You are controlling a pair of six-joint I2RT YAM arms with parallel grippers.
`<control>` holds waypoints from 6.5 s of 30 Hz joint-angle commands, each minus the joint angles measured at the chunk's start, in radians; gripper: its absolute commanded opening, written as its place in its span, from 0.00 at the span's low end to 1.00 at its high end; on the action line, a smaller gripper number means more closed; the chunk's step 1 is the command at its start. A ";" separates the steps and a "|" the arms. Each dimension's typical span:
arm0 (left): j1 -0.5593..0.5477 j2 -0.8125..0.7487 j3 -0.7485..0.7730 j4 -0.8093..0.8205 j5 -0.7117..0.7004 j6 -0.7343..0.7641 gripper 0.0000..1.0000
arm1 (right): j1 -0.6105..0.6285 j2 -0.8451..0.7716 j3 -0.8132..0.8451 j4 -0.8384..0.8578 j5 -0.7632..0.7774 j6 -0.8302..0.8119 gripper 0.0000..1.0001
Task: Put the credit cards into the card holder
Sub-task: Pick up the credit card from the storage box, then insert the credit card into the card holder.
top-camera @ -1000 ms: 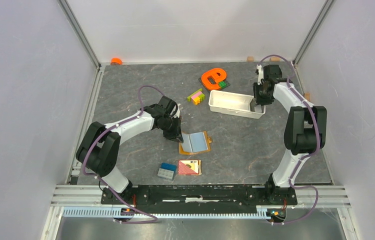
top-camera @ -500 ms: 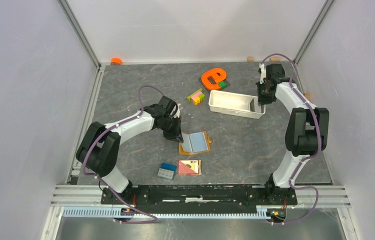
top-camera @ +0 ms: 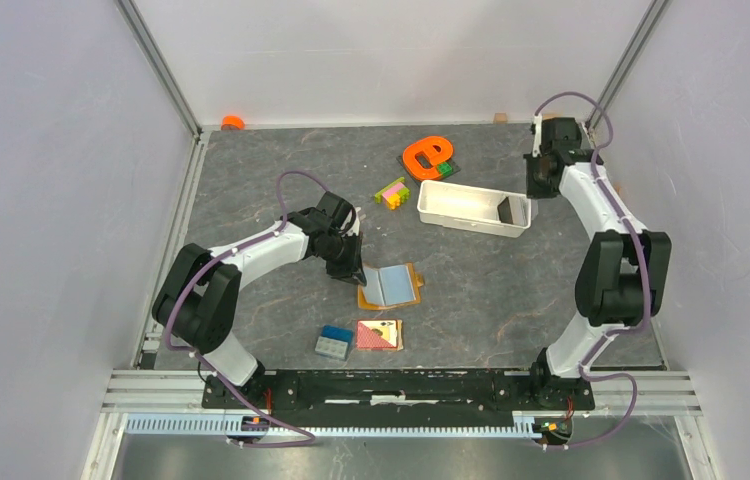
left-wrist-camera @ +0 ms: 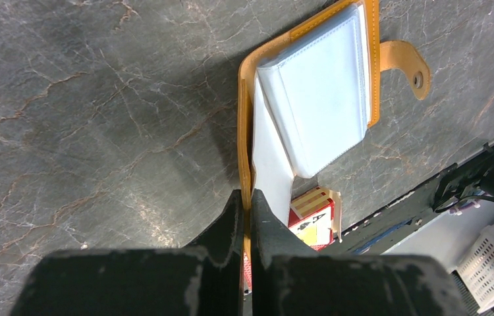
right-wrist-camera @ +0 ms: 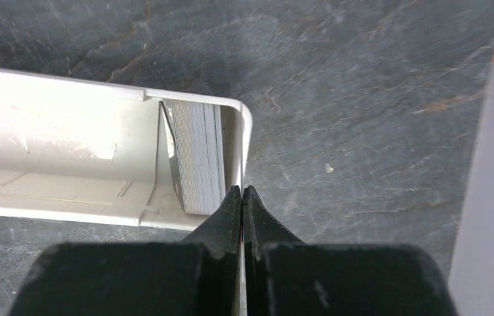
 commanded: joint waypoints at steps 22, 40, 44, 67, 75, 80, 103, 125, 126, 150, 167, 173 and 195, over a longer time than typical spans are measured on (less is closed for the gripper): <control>0.005 -0.129 0.058 -0.069 -0.262 0.106 0.67 | 0.367 -0.455 -0.292 0.226 -0.361 0.231 0.00; -0.023 -0.362 -0.182 0.824 0.369 -0.300 0.76 | 0.440 -0.657 -0.633 0.822 -0.794 0.568 0.00; -0.027 -0.354 -0.215 1.010 0.427 -0.410 0.74 | 0.439 -0.663 -0.636 0.855 -0.851 0.606 0.00; -0.060 -0.311 -0.257 1.041 0.338 -0.441 0.02 | 0.439 -0.706 -0.664 0.660 -0.693 0.459 0.52; -0.067 -0.223 -0.154 0.621 0.213 -0.302 0.02 | 0.465 -0.747 -0.746 0.496 -0.319 0.328 0.78; -0.078 -0.132 -0.105 0.442 0.198 -0.265 0.02 | 0.531 -0.706 -0.798 0.510 -0.208 0.351 0.76; 0.006 -0.180 -0.257 0.319 0.112 -0.230 0.02 | 0.947 -0.234 -0.543 0.458 0.303 0.371 0.74; 0.070 -0.152 -0.369 0.582 0.216 -0.391 0.02 | 0.947 -0.096 -0.527 0.376 0.413 0.413 0.01; 0.073 -0.151 -0.373 0.594 0.223 -0.399 0.02 | 0.948 -0.092 -0.527 0.373 0.415 0.415 0.00; 0.103 -0.079 -0.396 0.656 0.257 -0.406 0.02 | 0.947 -0.060 -0.509 0.343 0.423 0.418 0.00; 0.108 -0.015 -0.388 0.681 0.288 -0.380 0.02 | 0.947 -0.037 -0.490 0.325 0.420 0.415 0.00; 0.108 -0.002 -0.386 0.696 0.295 -0.377 0.02 | 0.947 -0.031 -0.490 0.328 0.406 0.414 0.00; 0.107 0.079 -0.408 0.826 0.301 -0.415 0.02 | 0.947 -0.025 -0.489 0.331 0.371 0.412 0.00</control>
